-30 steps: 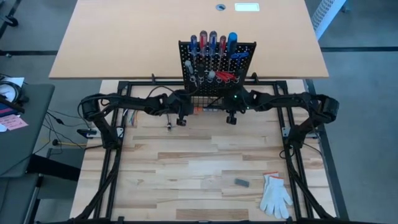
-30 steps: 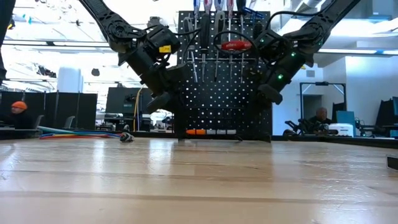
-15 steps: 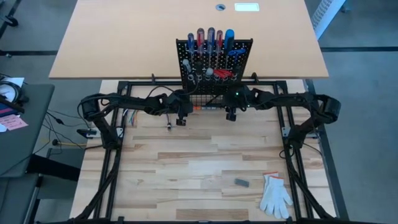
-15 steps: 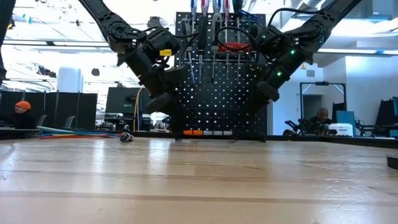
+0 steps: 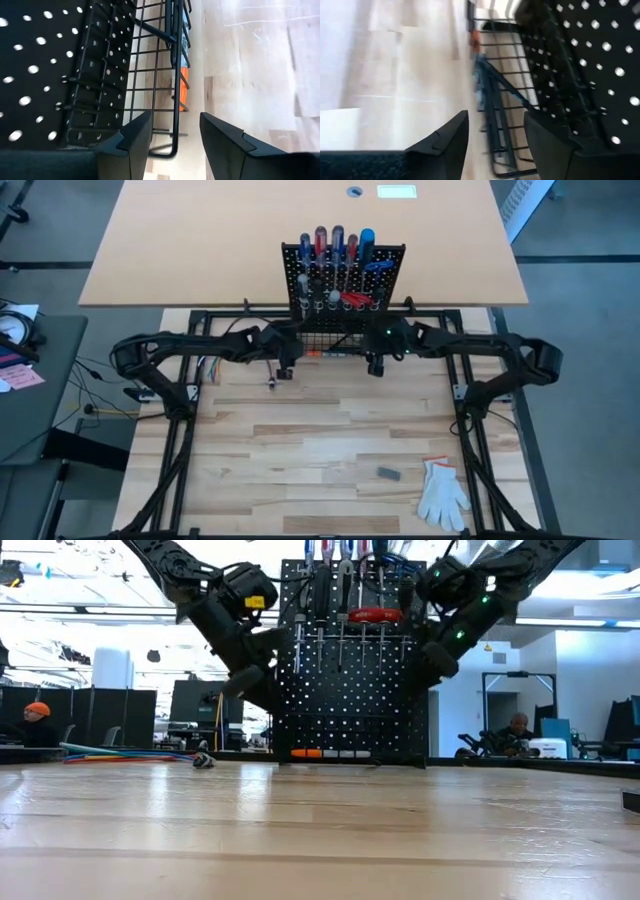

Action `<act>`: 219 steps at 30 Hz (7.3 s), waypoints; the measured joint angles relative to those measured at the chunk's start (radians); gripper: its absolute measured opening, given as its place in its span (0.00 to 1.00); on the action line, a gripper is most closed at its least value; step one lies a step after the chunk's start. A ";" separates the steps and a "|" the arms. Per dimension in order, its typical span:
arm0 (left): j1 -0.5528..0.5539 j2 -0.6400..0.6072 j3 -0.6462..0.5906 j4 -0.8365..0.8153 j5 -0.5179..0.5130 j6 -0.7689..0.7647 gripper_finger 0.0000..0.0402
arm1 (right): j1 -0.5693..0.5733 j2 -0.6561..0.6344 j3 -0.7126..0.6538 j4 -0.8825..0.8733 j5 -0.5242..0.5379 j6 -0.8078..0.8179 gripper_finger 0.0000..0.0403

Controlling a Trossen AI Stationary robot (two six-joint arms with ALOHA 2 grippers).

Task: Hang tools onto peg board
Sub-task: Put the black box cutter into the black basket, then return to Home Position

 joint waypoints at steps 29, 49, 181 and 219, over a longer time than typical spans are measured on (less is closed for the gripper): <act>-0.346 -0.168 -0.068 -0.342 -0.152 -0.403 0.41 | 1.173 0.099 -0.002 -0.036 0.223 1.262 0.45; -0.441 -0.168 -0.288 -0.276 -0.241 -0.565 0.41 | 1.111 0.299 0.008 -0.227 0.107 1.185 0.68; -0.496 -1.491 -0.868 0.134 -0.134 -0.455 0.41 | 0.565 -1.382 -0.802 0.307 0.112 0.435 0.02; -0.426 -1.490 -0.870 0.109 -0.137 -0.592 0.41 | 0.382 -1.382 -0.804 0.169 0.103 0.378 0.02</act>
